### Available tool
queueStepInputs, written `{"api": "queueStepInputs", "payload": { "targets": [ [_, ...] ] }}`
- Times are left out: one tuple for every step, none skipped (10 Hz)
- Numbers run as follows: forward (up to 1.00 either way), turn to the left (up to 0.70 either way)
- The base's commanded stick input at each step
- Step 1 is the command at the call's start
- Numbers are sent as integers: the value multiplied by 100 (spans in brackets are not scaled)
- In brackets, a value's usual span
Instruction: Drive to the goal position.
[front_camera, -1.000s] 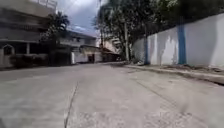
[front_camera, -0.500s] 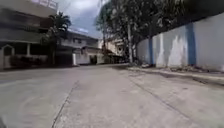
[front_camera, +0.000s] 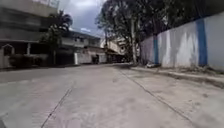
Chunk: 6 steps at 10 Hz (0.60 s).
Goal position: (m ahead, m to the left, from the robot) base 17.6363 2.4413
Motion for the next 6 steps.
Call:
{"api": "queueStepInputs", "payload": {
  "targets": [
    [100, 0],
    [100, 0],
    [100, 0],
    [100, 0],
    [100, 0],
    [100, 0]
  ]
}}
